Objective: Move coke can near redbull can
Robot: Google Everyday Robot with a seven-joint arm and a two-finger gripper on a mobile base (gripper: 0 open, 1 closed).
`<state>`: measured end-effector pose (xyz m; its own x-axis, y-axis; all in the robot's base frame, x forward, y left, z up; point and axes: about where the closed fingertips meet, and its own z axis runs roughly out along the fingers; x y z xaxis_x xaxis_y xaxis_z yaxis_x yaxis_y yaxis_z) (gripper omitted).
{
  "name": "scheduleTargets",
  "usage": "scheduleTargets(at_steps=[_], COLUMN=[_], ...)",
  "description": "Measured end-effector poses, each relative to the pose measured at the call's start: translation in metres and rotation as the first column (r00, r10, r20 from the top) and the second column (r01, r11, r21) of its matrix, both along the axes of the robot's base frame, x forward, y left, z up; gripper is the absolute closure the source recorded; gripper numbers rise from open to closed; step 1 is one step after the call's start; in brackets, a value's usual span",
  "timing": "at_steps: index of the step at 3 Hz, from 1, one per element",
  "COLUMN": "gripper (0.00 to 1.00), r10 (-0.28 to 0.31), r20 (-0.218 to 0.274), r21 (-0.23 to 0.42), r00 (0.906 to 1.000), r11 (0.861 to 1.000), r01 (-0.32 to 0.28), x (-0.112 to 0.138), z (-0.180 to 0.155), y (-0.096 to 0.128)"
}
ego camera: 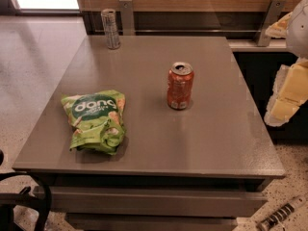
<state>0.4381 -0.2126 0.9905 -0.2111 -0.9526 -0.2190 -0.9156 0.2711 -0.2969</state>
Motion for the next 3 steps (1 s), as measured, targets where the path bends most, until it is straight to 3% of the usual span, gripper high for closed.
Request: scheduleTargets(at_steps=[1, 2, 3], gripper=[0.00, 0.00, 0.00], r10=[0.000, 0.004, 0.016], r20=[0.000, 0.013, 0.043], r21=[0.000, 0.065, 0.214], r00=[1.0000, 0.9999, 0.9989], r11=[1.000, 0.998, 0.977], r01=[0.000, -0.005, -0.025], x=[0.000, 0.006, 0.023], z=[0.000, -0.003, -0.017], y=[0.000, 0.003, 0.009])
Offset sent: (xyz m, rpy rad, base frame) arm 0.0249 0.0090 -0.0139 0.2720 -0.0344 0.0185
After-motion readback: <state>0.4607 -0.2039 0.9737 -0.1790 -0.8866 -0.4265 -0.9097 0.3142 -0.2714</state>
